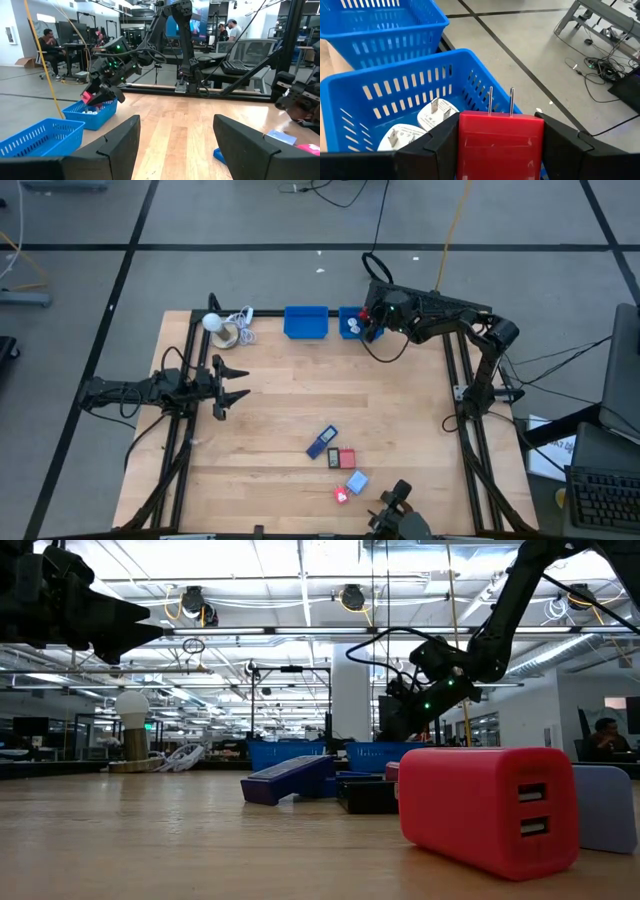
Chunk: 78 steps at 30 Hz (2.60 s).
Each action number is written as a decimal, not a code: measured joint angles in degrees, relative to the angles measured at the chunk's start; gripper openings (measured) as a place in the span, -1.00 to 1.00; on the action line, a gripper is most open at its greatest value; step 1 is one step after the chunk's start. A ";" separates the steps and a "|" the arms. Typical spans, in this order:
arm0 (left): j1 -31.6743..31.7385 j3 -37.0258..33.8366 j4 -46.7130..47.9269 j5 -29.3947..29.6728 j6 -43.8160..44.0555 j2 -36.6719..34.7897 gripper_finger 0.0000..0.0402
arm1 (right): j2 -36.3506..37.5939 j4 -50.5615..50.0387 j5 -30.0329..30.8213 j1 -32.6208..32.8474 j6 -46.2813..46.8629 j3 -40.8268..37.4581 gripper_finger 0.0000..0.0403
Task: Pick & Place Office items
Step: Put the right red charger adapter into the right blue bin, then put the red charger adapter into the right blue bin
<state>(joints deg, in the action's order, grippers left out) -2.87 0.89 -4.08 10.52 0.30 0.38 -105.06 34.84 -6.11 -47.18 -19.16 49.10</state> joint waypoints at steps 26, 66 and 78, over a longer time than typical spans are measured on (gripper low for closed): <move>0.01 0.00 0.00 0.02 0.00 -0.02 0.27 | 4.32 0.59 0.48 2.17 -1.17 -0.11 0.30; 0.01 0.00 -0.01 0.02 -0.02 -0.01 0.27 | 29.94 -8.17 0.00 65.62 21.85 -0.13 0.26; 0.01 0.00 -0.02 0.03 -0.02 -0.02 0.27 | 29.92 -8.58 0.04 67.56 22.87 -0.13 0.26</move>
<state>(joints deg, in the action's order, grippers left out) -2.86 0.89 -4.10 10.55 0.27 0.36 -75.13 26.26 -6.07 20.38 3.72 48.97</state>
